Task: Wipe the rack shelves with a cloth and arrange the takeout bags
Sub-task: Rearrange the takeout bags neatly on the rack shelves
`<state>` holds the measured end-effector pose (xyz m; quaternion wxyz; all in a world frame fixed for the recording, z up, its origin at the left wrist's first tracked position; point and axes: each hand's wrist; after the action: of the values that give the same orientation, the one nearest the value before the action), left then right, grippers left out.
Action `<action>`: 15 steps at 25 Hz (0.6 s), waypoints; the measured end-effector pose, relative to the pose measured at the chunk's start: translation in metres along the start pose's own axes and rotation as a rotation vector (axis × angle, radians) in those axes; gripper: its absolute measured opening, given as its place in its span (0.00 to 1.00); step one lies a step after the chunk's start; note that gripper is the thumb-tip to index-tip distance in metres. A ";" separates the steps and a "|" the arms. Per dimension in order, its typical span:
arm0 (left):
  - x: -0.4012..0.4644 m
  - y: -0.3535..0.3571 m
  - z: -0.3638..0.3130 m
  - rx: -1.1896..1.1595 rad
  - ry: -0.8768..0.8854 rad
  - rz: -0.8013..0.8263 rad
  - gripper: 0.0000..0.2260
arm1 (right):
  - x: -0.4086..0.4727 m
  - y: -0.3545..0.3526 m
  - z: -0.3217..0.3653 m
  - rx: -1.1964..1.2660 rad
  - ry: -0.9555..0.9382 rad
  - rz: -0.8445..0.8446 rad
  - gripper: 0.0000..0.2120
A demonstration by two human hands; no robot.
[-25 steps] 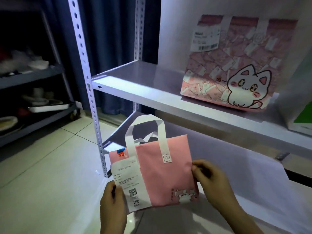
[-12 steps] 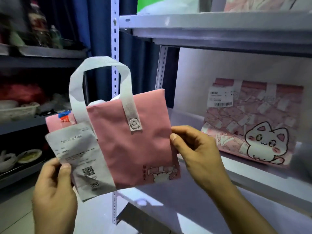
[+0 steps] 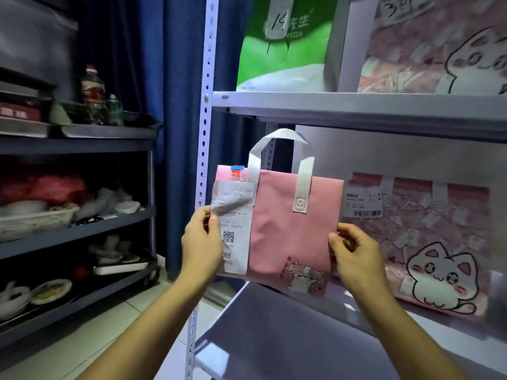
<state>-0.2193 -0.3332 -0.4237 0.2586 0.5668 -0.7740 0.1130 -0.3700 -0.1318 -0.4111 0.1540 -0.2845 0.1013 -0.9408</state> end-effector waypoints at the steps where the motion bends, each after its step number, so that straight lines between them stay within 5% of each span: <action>1: 0.003 0.006 0.003 0.029 -0.016 0.011 0.07 | -0.002 0.001 -0.002 -0.036 -0.019 -0.001 0.14; 6: -0.020 0.007 0.033 0.141 0.017 0.047 0.30 | -0.026 0.003 -0.027 -0.219 -0.032 -0.035 0.12; 10: -0.050 0.003 0.067 0.355 0.226 0.066 0.25 | -0.027 0.014 -0.039 -0.259 -0.014 -0.117 0.09; 15: -0.043 0.019 0.077 0.496 0.085 0.204 0.23 | -0.018 0.030 -0.045 -0.202 0.067 -0.034 0.09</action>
<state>-0.2481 -0.3276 -0.5087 0.1313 0.5268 -0.7641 0.3485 -0.3742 -0.1490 -0.4660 0.1050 -0.2688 0.1957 -0.9372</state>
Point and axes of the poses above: each hand's wrist, its own x-axis towards the middle knuckle, its own y-axis out of the palm, z = x × y, and after that the axes turned 10 degrees about -x, right-handed
